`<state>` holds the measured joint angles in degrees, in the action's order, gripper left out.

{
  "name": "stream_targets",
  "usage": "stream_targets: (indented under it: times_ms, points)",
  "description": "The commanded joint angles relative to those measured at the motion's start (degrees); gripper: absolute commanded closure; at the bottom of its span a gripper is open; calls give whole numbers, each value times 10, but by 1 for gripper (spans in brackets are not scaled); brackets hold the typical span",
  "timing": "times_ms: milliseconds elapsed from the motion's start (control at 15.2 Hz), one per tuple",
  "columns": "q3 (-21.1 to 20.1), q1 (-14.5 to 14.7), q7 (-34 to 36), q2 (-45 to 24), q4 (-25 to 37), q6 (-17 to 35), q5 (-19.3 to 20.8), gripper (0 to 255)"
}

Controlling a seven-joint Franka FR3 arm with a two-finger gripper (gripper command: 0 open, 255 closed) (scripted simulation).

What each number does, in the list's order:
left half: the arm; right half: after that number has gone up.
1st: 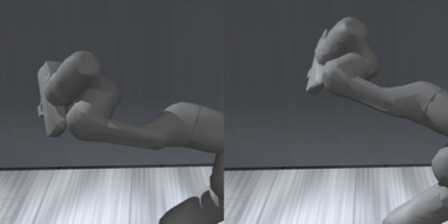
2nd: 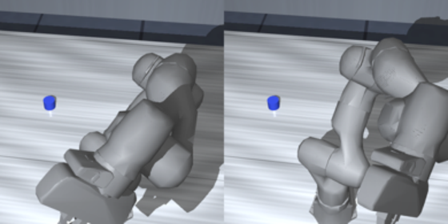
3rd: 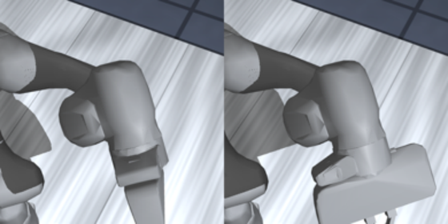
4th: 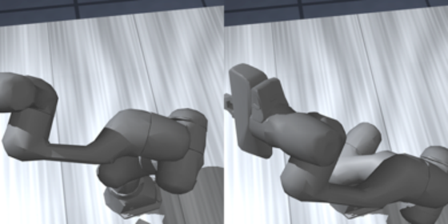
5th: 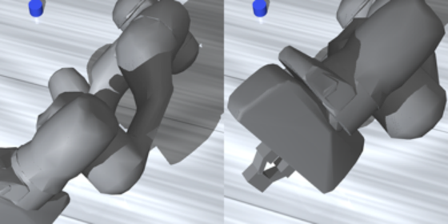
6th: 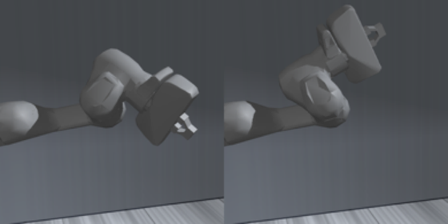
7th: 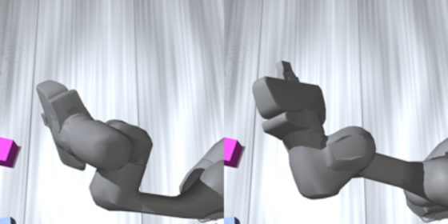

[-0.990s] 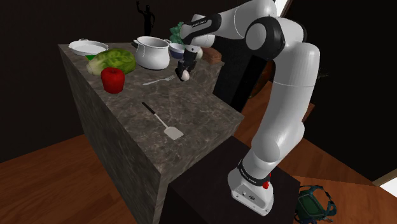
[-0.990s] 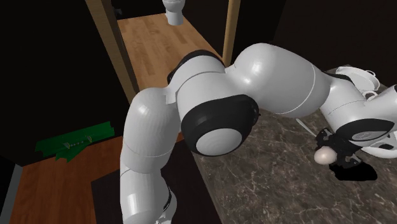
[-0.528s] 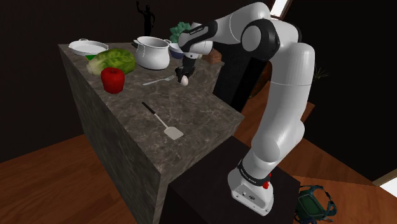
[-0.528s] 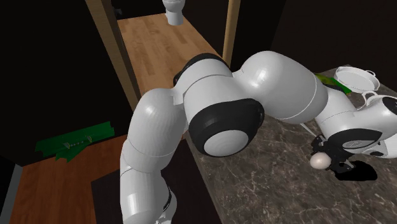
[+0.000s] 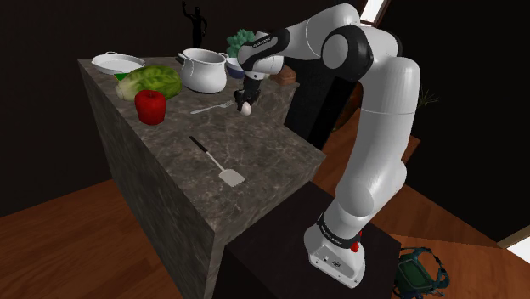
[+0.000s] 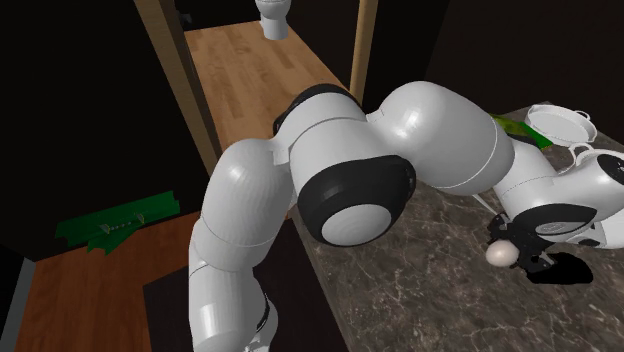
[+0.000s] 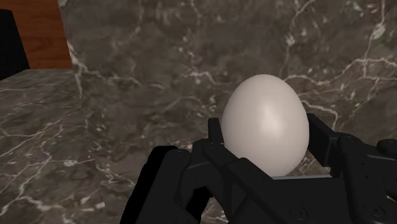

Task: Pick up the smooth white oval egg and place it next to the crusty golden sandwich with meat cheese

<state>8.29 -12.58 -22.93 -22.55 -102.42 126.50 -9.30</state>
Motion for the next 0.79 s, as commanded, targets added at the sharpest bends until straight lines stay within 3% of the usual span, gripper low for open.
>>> stream_targets:
  times_ms: [0,330,594,726]
  points:
    - [0,0,0,0,0,0,0,0]
    - [0,0,0,0,0,0,0,0]
    - [5,0,6,34,26,-59,9,0]
    - [5,0,6,34,26,-59,9,0]
